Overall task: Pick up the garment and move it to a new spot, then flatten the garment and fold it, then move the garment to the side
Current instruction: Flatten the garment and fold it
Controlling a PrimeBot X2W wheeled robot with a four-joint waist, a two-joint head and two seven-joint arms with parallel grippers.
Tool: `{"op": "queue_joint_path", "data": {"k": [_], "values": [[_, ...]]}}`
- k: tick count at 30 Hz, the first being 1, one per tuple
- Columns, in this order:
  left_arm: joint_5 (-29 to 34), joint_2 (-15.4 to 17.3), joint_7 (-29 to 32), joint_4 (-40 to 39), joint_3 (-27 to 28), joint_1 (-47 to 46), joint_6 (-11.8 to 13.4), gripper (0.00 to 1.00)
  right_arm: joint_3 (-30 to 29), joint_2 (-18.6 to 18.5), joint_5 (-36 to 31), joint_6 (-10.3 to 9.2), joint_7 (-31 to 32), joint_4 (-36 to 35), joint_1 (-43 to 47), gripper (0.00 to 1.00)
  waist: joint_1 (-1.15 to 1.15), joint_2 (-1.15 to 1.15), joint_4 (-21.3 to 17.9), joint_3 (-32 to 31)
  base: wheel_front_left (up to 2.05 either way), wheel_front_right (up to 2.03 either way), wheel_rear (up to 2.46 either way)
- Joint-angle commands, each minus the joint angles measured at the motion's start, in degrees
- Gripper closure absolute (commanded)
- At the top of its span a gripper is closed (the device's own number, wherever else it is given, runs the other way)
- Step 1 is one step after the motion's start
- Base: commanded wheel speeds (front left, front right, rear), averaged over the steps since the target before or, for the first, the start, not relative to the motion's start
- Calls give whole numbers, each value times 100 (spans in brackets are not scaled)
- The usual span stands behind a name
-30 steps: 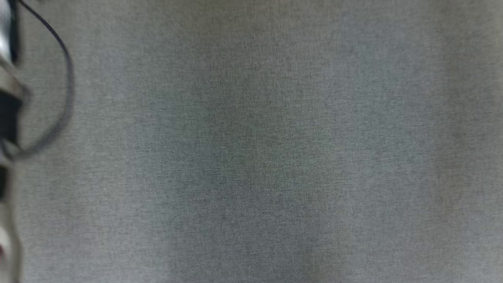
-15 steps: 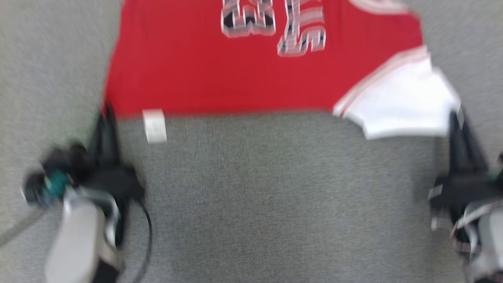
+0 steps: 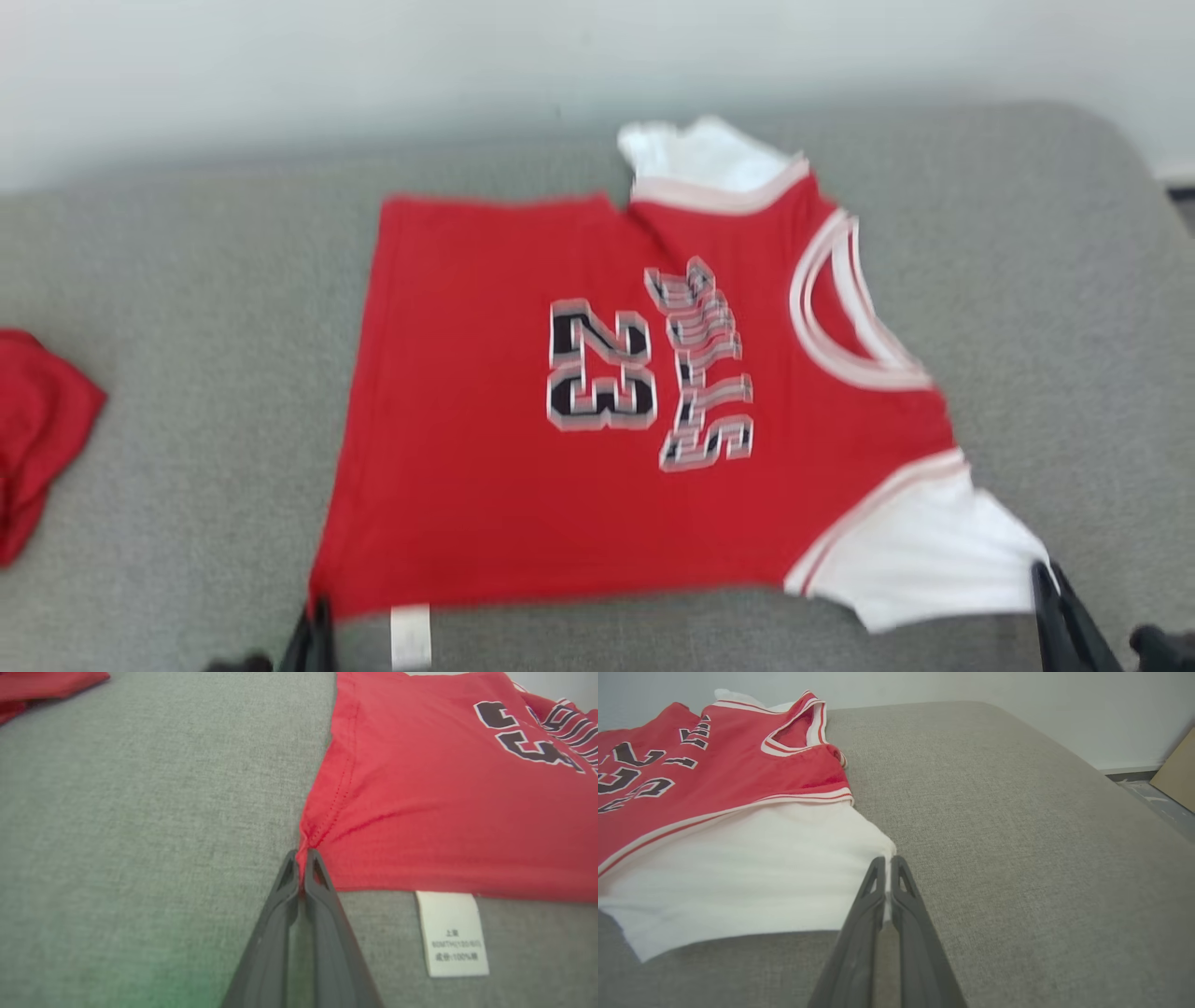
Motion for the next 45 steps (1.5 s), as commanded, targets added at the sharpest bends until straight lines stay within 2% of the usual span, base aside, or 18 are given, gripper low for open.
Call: {"op": "queue_joint_path", "data": {"k": [1, 12, 22, 33, 45], "values": [[40, 51, 78, 135, 122, 482, 40, 100, -130, 1, 19, -27, -4, 41, 228, 100, 2, 2, -31, -835, 0, 0, 0], [46, 4, 51, 111, 18, 1398, -59, 100, -301, 251, 25, -28, -6, 121, 1044, 100, 2, 2, 97, -1322, 0, 0, 0], [-42, -8, 41, 17, -227, 1654, -119, 100, -60, 444, -41, -27, -4, 37, 1653, 100, 2, 2, 97, -1459, 0, 0, 0], [-71, -18, 39, -1089, -249, 1128, -200, 100, -8, 366, 105, -23, -3, -959, 933, 100, 2, 2, 61, -1188, 0, 0, 0], [180, -19, 38, -807, -253, 70, -238, 100, 187, 216, -115, -23, -4, 159, -901, 100, 2, 2, 93, -579, 0, 0, 0]]}}
